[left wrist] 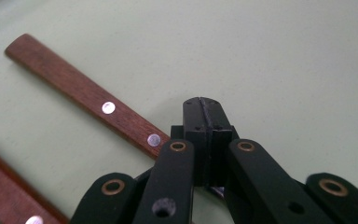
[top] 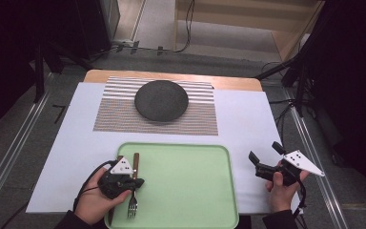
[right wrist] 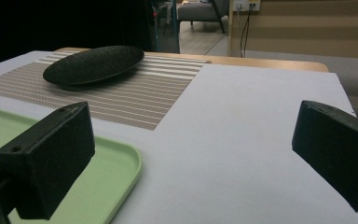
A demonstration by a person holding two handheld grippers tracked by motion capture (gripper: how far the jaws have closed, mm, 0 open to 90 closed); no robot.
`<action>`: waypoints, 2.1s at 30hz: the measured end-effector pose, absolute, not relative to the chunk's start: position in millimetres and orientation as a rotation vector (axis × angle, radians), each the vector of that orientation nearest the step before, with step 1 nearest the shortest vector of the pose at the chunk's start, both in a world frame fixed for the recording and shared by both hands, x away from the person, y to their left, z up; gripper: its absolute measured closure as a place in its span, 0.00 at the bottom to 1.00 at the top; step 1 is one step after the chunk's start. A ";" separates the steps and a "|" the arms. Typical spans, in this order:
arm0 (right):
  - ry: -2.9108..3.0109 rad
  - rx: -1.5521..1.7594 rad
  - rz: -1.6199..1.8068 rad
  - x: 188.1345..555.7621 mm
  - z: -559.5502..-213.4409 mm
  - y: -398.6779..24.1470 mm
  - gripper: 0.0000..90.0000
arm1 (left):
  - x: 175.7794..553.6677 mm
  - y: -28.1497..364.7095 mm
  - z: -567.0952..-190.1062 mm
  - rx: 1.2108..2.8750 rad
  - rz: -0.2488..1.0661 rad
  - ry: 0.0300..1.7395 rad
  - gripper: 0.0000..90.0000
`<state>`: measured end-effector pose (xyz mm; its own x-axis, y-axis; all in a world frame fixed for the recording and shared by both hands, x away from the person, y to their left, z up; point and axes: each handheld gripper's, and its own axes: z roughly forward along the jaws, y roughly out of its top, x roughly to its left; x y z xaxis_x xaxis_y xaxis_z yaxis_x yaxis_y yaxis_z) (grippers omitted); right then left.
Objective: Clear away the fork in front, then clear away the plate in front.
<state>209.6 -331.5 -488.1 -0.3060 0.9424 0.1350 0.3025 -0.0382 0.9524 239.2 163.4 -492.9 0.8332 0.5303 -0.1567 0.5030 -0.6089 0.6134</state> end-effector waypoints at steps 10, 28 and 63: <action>1.647 1.321 1.364 210.3 -488.7 -330.0 0.00 | 247.5 167.5 -491.1 2.291 0.075 0.793 1.00; 1.652 1.320 1.357 210.0 -489.2 -330.0 0.00 | 250.8 169.5 -486.2 2.252 0.121 0.769 0.90; 1.648 1.331 1.347 207.5 -490.2 -331.2 0.00 | 262.6 159.8 -446.9 2.171 0.326 0.597 0.00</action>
<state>207.5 -331.2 -490.2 -0.2994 0.9457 0.1264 0.3123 -0.0280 0.9496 262.6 159.8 -446.9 0.8529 0.5215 0.0252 0.3030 -0.5337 0.7895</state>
